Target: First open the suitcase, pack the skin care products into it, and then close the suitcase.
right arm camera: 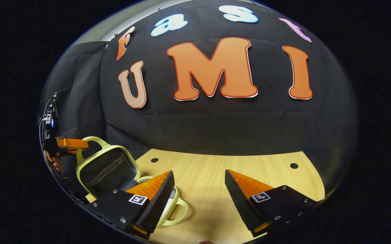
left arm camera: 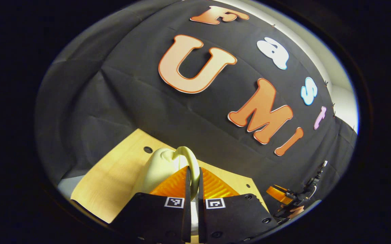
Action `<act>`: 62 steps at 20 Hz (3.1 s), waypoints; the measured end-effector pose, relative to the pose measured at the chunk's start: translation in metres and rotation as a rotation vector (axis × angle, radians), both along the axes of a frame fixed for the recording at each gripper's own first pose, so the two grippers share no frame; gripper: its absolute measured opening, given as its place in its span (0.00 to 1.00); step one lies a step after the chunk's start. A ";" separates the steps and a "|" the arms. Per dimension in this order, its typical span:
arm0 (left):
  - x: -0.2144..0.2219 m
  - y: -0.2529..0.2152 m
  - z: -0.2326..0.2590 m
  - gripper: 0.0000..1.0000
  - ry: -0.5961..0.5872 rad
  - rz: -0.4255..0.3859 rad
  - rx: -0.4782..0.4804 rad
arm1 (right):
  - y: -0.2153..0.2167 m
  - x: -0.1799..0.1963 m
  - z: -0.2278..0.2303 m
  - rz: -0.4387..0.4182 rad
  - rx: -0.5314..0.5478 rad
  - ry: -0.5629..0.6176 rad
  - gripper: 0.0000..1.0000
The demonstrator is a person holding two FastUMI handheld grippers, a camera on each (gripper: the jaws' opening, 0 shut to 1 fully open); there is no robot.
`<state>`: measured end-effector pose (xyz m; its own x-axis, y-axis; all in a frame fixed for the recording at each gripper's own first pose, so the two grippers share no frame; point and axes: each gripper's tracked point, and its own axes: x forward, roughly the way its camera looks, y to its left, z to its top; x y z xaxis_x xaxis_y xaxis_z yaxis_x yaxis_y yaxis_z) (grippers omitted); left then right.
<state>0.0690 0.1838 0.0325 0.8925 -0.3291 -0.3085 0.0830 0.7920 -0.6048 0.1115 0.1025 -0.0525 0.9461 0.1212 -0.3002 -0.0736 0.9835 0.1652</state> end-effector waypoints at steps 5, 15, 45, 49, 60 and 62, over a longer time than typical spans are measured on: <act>-0.005 -0.068 -0.004 0.09 -0.019 -0.101 0.033 | -0.004 0.002 -0.008 0.012 0.008 0.013 0.95; -0.003 -0.149 -0.037 0.09 0.045 -0.243 0.023 | -0.030 -0.001 -0.021 -0.007 -0.008 0.028 0.95; -0.042 -0.238 -0.131 0.37 0.239 -0.420 0.420 | -0.097 -0.012 -0.048 -0.038 -0.078 0.058 0.95; -0.023 -0.228 -0.114 0.64 0.175 -0.345 0.478 | -0.097 -0.010 -0.032 -0.056 -0.102 0.001 0.95; 0.006 -0.216 -0.032 0.87 -0.110 -0.071 0.548 | -0.076 -0.014 0.008 -0.059 -0.143 -0.150 0.95; 0.006 -0.216 -0.022 0.88 -0.151 -0.051 0.534 | -0.074 -0.015 0.016 -0.055 -0.160 -0.183 0.95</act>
